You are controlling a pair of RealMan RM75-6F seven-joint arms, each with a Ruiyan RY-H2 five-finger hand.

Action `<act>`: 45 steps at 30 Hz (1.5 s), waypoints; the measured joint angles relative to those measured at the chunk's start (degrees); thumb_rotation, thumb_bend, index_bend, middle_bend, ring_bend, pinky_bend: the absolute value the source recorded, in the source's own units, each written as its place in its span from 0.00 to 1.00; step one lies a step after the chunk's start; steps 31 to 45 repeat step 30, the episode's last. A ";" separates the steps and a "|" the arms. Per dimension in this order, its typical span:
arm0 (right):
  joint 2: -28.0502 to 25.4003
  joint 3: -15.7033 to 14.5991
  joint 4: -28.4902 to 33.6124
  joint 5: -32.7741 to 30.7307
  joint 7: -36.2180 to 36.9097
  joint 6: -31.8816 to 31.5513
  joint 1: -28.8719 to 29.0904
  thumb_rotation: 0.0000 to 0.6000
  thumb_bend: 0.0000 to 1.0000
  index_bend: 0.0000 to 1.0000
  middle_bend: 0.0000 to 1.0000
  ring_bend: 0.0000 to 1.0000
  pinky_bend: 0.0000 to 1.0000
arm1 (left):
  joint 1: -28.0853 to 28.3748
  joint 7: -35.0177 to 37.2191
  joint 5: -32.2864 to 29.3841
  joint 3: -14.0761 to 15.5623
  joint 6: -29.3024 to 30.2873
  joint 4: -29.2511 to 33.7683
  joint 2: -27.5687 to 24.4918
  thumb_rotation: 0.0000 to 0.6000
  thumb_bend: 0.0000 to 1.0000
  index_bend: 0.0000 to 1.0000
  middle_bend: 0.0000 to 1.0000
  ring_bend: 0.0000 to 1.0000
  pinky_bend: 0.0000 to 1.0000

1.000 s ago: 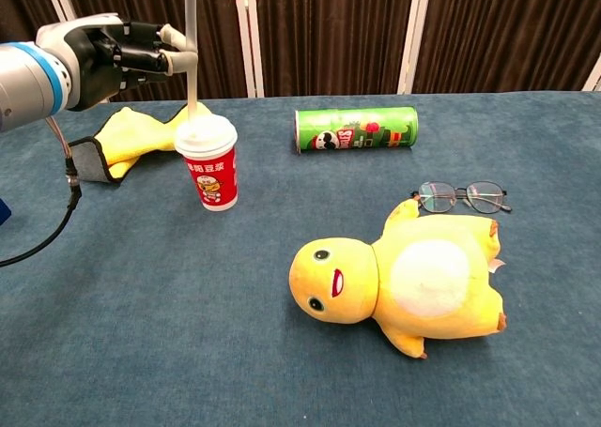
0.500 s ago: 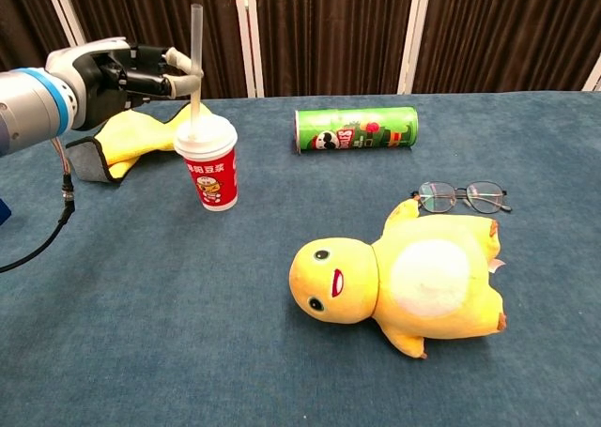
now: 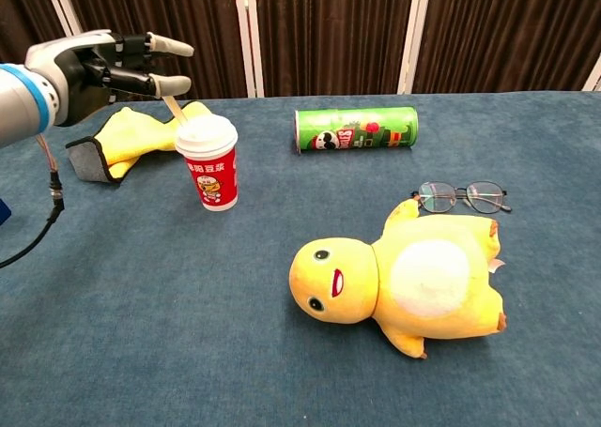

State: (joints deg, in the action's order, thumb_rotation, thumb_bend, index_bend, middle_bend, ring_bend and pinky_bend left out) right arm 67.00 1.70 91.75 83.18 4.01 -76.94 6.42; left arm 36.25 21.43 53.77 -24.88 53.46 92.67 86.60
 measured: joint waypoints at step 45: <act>5.61 0.24 -9.31 4.00 -1.17 -7.49 -1.81 1.00 0.08 0.12 0.00 0.00 0.00 | -28.15 -26.68 27.53 27.91 35.43 -3.13 -16.58 1.00 0.32 0.08 0.00 0.00 0.00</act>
